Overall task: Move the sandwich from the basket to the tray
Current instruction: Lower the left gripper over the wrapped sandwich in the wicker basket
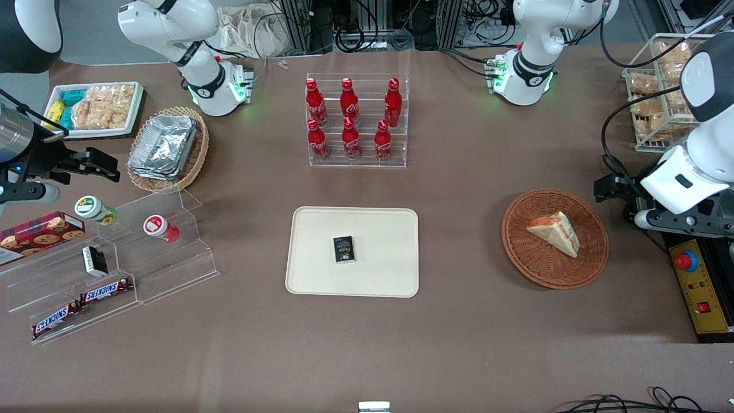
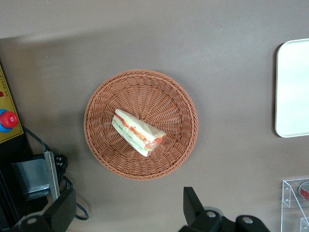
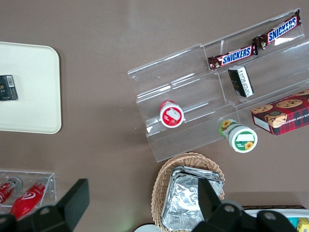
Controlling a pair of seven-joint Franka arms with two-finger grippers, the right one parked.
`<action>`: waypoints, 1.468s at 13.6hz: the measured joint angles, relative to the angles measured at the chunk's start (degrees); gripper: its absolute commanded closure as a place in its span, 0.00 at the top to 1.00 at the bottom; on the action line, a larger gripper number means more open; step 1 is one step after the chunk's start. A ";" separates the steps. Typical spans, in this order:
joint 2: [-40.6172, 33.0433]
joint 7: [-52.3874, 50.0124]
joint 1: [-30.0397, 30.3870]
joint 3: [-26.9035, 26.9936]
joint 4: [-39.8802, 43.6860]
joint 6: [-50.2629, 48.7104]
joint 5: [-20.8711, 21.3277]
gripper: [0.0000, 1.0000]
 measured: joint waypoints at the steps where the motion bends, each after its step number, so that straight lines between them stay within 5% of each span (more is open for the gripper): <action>1: 0.04 -0.01 0.00 0.01 0.00 -0.01 0.00 1.00; 5: 0.25 -2.91 0.01 0.11 0.00 -0.13 -0.01 1.00; 14: 7.58 -32.80 -0.04 -0.09 -0.08 1.48 -0.05 1.00; 20: 9.12 -35.96 0.48 0.76 -8.45 10.58 0.32 1.00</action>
